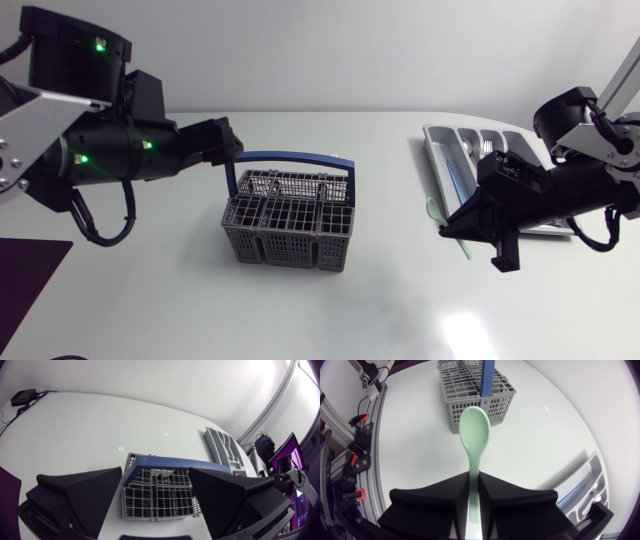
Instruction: Unload the cutlery basket into the drawer organizer.
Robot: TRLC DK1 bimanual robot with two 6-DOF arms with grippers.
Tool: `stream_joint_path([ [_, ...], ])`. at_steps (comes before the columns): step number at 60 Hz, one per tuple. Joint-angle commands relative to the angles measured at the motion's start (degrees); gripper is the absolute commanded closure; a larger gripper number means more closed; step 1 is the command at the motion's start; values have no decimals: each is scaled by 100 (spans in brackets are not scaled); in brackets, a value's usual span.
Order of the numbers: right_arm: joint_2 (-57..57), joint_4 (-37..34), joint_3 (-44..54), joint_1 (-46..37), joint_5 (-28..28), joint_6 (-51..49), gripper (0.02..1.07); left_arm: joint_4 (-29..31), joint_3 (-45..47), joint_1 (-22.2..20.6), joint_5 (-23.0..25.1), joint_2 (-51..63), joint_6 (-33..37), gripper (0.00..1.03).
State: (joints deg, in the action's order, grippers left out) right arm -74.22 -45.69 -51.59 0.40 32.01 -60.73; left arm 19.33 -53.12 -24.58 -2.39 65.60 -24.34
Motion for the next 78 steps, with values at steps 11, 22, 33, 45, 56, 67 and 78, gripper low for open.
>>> stream_joint_path([
  [11,-656,-274,-404,-867,60,-1178,101,-131,601,392,-7,-127,1159,10],
  [22,-998,-379,-606,-1394,-28,-1749,101,-61,821,709,-7,-197,2003,10],
  [33,-1482,-414,-870,-1886,-345,-2479,101,-307,1199,964,-7,-30,2566,10],
  [45,-1816,-361,-1257,-2334,-643,-2989,101,-879,1586,955,2,251,2952,10],
  [56,-2167,-142,-1476,-2616,-951,-3208,101,-1397,1700,955,2,875,3040,10],
  [67,-2580,702,-1397,-2660,-1628,-3437,101,-1538,1788,612,2,1051,2926,10],
  [78,-2888,1440,-1397,-2651,-2278,-3639,101,-1529,1788,348,-7,1051,2759,10],
])
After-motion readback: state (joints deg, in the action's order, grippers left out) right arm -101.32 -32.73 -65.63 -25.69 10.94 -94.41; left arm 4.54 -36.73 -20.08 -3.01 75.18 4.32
